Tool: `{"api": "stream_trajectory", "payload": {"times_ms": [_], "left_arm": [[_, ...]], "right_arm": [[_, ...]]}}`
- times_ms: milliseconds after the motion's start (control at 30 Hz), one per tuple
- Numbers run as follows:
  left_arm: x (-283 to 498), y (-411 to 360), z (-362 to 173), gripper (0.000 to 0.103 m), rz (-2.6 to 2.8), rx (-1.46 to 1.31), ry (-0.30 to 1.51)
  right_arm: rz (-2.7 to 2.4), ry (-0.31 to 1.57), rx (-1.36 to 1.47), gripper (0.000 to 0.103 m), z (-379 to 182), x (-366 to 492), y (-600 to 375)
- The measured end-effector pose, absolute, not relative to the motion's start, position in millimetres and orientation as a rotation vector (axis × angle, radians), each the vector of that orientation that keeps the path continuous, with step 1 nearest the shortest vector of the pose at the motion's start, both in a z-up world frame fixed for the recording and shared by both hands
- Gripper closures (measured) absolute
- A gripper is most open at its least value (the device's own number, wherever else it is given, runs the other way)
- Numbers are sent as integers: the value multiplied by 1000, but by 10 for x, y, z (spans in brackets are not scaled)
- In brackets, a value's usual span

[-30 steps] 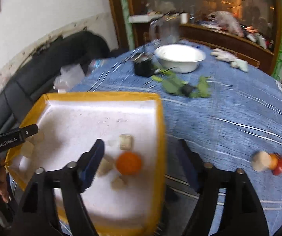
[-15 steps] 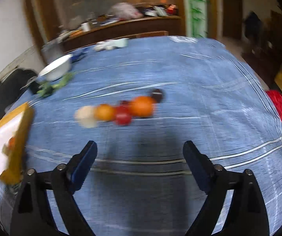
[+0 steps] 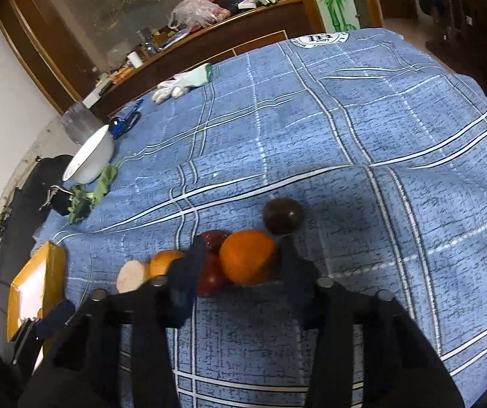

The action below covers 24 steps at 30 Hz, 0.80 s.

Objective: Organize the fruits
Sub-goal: 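Grasp a mandarin with the right gripper while the left gripper grasps the tan cylinder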

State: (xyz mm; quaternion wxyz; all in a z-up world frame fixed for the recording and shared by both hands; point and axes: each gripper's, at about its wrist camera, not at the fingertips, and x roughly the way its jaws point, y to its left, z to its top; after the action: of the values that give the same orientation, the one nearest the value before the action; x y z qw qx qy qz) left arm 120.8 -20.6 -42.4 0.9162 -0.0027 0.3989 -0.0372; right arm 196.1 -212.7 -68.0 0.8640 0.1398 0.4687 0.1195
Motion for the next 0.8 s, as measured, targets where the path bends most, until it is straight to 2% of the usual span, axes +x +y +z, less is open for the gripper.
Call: {"api": "stream_trajectory", "payload": {"times_ms": [233,267,300,333,400,433,800], "left_arm": [[1397,-381,-521,23,-99,6,822],[1422,-406,-548,26,-100,10,827],[1457,-422,-578,31,-101,10,846],[1496,-431,-608,51,-106,7,869],[1520,-447,-621,66,-101,18,877],[1516,-463,-618,68,-102,30,878],[1001,-268,-529,68,-84,7,874]], "right_arm": [[260,964,278,67,-664,1836,-2248],[258,965,280,67,-664,1825,-2274],[256,963,284,67,-662,1804,-2307],[250,960,281,67,-655,1768,-2345],[246,958,279,67,-649,1734,-2387],[243,956,279,67,-647,1698,-2416],[215,899,170,67,-506,1151,-2347]]}}
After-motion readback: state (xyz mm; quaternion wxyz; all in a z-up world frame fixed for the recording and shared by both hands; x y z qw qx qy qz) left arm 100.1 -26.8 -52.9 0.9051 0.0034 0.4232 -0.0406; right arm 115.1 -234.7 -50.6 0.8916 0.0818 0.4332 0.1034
